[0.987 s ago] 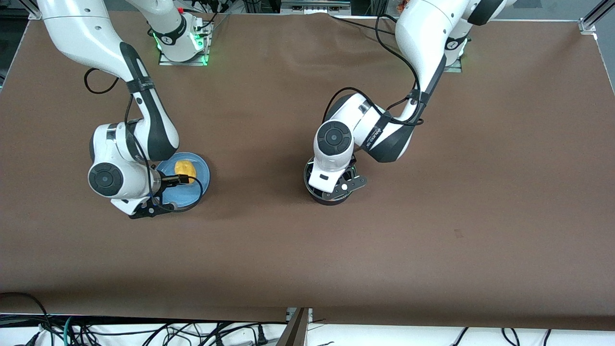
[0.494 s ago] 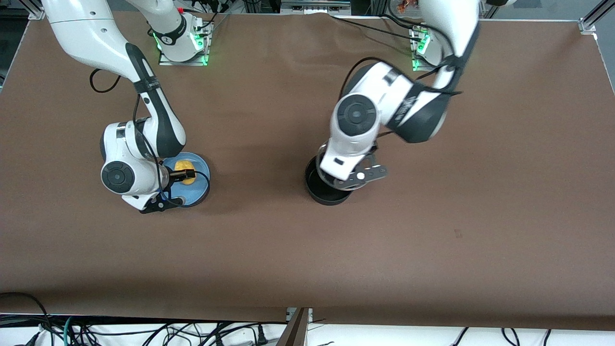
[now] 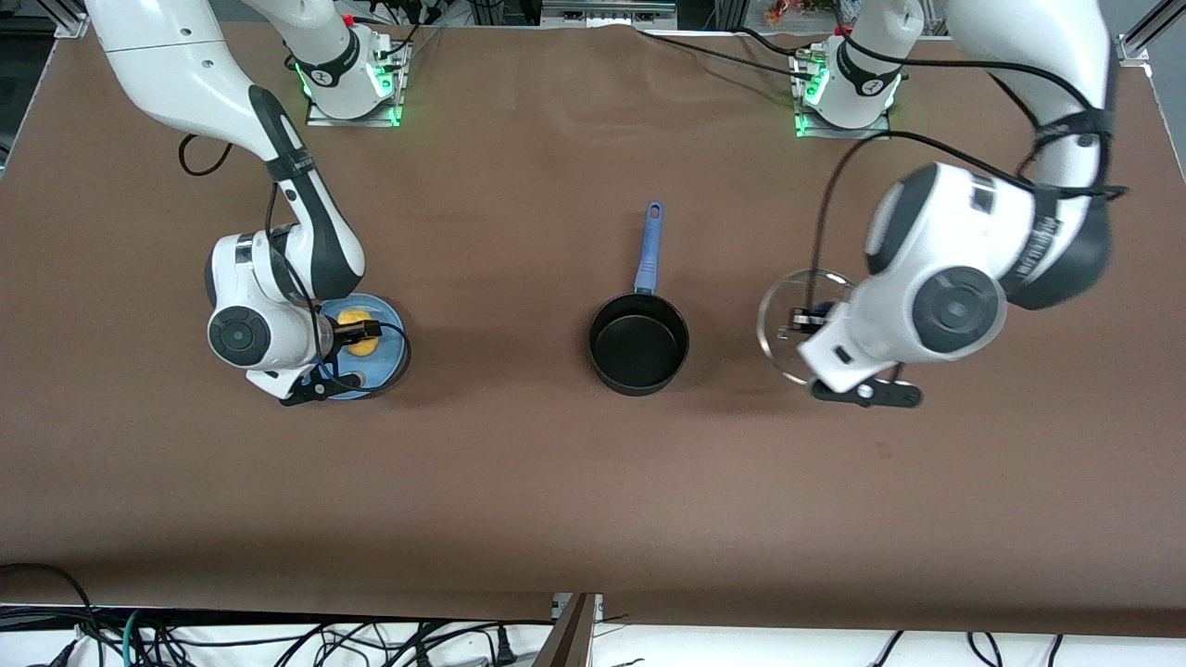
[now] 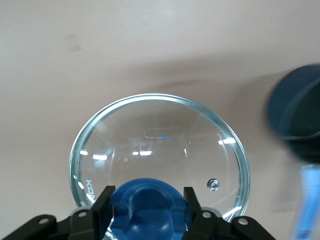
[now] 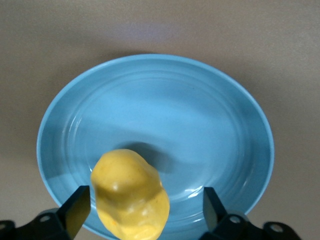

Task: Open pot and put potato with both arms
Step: 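Lift the glass lid with the left gripper while the right gripper grasps the potato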

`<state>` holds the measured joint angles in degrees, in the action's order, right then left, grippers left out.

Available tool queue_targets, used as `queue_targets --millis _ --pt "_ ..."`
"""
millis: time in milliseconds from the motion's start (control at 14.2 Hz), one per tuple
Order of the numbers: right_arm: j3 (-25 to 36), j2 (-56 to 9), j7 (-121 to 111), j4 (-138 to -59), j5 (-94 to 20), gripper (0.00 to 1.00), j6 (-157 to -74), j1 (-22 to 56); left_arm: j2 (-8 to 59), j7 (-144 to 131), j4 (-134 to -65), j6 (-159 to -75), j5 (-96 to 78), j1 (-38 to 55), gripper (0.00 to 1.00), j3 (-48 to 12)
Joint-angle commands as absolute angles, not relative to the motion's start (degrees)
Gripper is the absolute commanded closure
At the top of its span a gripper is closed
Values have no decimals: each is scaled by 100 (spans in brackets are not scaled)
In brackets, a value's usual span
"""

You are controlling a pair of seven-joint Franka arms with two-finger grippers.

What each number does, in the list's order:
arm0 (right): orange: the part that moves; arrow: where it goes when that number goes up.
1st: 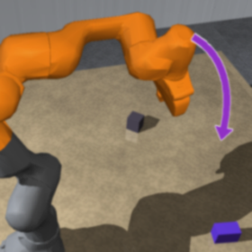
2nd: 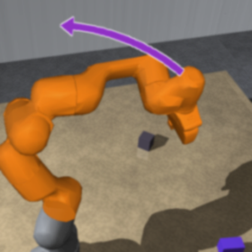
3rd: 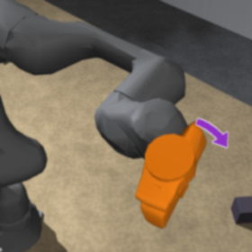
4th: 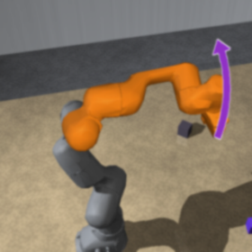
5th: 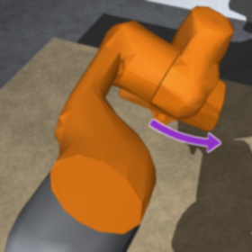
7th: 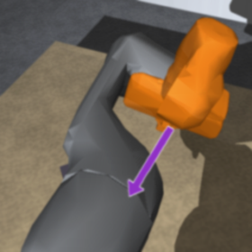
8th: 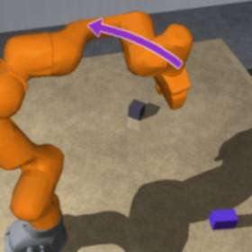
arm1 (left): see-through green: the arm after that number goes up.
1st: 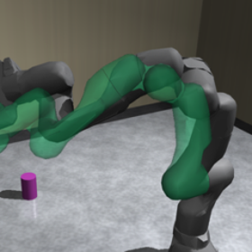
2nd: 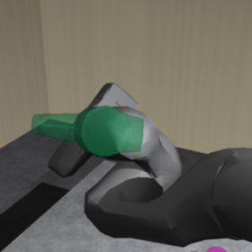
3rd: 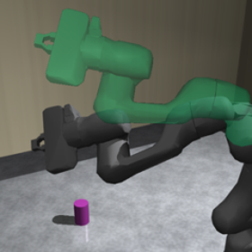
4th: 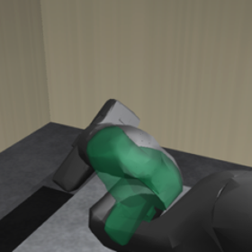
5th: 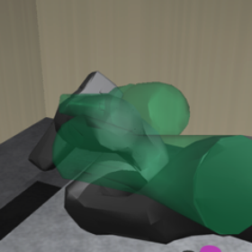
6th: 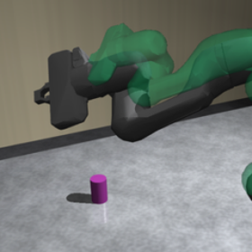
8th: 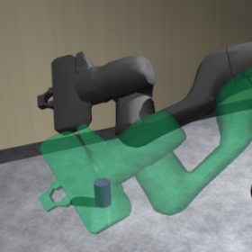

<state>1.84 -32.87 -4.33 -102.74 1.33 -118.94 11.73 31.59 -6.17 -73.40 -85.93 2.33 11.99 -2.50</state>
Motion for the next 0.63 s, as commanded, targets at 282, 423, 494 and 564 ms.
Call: queue_targets --millis 282,423,494,564 --pt "149 -3138 -519 -10459 97 29 -12058 1125 2769 851 -9603 -11008 800 396 64 -334" --pt "141 -3173 -519 -10468 97 29 -12085 1134 2795 879 -10227 -11817 800 282 64 -334" --pt "141 -3182 -519 -10468 97 29 -12094 1125 2804 844 -10552 -12291 800 273 64 -334" --pt "141 -3216 -519 -10468 97 24 -12102 1134 2812 818 -10817 -12757 800 272 64 -325"
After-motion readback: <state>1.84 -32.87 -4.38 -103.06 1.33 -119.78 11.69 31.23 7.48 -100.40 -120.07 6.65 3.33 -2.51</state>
